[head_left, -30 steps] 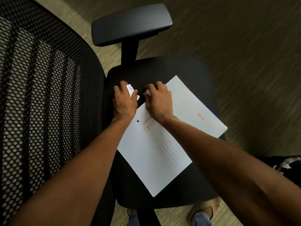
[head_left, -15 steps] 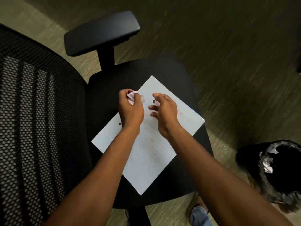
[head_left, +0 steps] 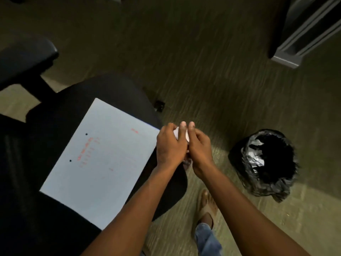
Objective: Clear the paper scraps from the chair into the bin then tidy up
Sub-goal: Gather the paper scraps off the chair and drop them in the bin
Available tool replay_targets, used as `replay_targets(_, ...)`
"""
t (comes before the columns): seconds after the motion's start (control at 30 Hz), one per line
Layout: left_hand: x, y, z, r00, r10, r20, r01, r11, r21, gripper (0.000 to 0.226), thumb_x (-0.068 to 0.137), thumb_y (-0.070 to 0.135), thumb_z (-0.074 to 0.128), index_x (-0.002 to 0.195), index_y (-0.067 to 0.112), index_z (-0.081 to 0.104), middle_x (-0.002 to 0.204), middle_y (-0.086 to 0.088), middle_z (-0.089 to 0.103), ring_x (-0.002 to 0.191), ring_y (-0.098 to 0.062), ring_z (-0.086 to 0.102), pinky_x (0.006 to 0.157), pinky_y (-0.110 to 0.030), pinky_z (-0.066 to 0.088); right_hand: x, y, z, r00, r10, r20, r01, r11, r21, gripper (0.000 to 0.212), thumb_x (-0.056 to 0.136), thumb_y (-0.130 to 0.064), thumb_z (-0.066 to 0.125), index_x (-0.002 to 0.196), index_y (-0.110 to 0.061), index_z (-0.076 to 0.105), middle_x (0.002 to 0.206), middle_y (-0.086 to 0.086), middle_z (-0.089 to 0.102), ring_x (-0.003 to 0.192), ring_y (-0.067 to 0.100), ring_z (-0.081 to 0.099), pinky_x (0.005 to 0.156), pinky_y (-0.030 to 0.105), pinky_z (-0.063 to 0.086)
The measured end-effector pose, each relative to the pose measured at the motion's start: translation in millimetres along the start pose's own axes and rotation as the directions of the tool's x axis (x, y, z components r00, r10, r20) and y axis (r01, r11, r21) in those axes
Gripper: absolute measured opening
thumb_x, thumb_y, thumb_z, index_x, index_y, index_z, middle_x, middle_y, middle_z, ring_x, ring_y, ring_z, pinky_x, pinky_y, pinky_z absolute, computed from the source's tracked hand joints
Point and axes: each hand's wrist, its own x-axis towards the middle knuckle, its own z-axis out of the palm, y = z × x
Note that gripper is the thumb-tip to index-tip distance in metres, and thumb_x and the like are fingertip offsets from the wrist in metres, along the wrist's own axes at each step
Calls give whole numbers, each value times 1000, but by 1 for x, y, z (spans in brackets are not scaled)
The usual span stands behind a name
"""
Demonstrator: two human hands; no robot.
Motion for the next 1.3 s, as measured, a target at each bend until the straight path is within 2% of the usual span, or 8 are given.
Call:
replay_targets(0.13, -17, 23, 60, 985, 17, 171, -44, 987, 154, 58, 99, 67, 36, 110, 16, 62, 108, -3, 64, 98, -21, 62, 79, -37, 50, 9, 1, -76, 998, 61, -12, -61, 998, 11, 48, 98, -63, 55, 89, -20, 74, 83, 8, 72, 68, 13, 68, 48, 28, 50)
replay_targets(0.27, -36, 51, 128, 946, -67, 319, 34, 994, 108, 51, 102, 62, 35, 110, 18, 60, 111, -9, 68, 102, -27, 65, 88, -45, 56, 21, 11, -154, 992, 96, -88, -86, 991, 102, 20, 103, -32, 63, 87, -26, 74, 87, 1, 75, 64, 9, 65, 45, 25, 48)
replay_targets(0.43, -51, 73, 218, 880, -189, 437, 161, 982, 100, 45, 103, 52, 48, 103, 11, 68, 115, -17, 72, 109, -36, 66, 90, -40, 53, 39, 35, -240, 953, 234, -193, -183, 950, 254, 14, 103, -15, 63, 91, -15, 71, 88, 8, 77, 60, 10, 67, 43, 25, 50)
replay_targets(0.57, -59, 77, 292, 810, -304, 501, 274, 952, 135, 44, 101, 49, 52, 109, 9, 69, 120, -18, 72, 111, -36, 66, 92, -36, 53, 59, 61, -304, 890, 357, -284, -253, 905, 343, 15, 104, -16, 61, 92, -11, 67, 82, 13, 72, 66, 20, 66, 47, 27, 57)
replay_targets(0.73, -64, 69, 359, 747, -321, 583, 311, 943, 121, 45, 104, 46, 47, 120, 11, 68, 127, -18, 69, 118, -35, 65, 101, -44, 54, 89, 91, -366, 859, 401, -317, -341, 911, 231, 12, 102, -28, 65, 97, -20, 72, 84, 1, 77, 74, 15, 70, 59, 29, 57)
replay_targets(1.03, -61, 50, 389, 698, -291, 655, 293, 950, 110, 62, 101, 68, 32, 146, 32, 53, 152, -3, 55, 138, -28, 51, 117, -48, 40, 121, 135, -400, 860, 401, -316, -385, 916, 114, 47, 105, -58, 43, 127, -26, 69, 118, -5, 77, 99, 13, 73, 78, 34, 54)
replay_targets(1.17, -61, 51, 375, 727, -276, 629, 275, 956, 102, 57, 100, 69, 34, 138, 34, 59, 144, 0, 60, 131, -26, 56, 112, -45, 43, 118, 136, -394, 884, 352, -307, -363, 931, 22, 52, 104, -55, 45, 140, -21, 63, 137, 3, 68, 126, 22, 64, 112, 49, 47)
replay_targets(1.3, -59, 61, 348, 747, -288, 600, 289, 952, 97, 51, 100, 69, 34, 116, 33, 67, 121, -2, 70, 112, -26, 64, 104, -49, 51, 111, 119, -376, 898, 322, -301, -342, 940, -14, 51, 103, -53, 47, 143, -24, 60, 144, 1, 62, 131, 24, 60, 109, 52, 49)
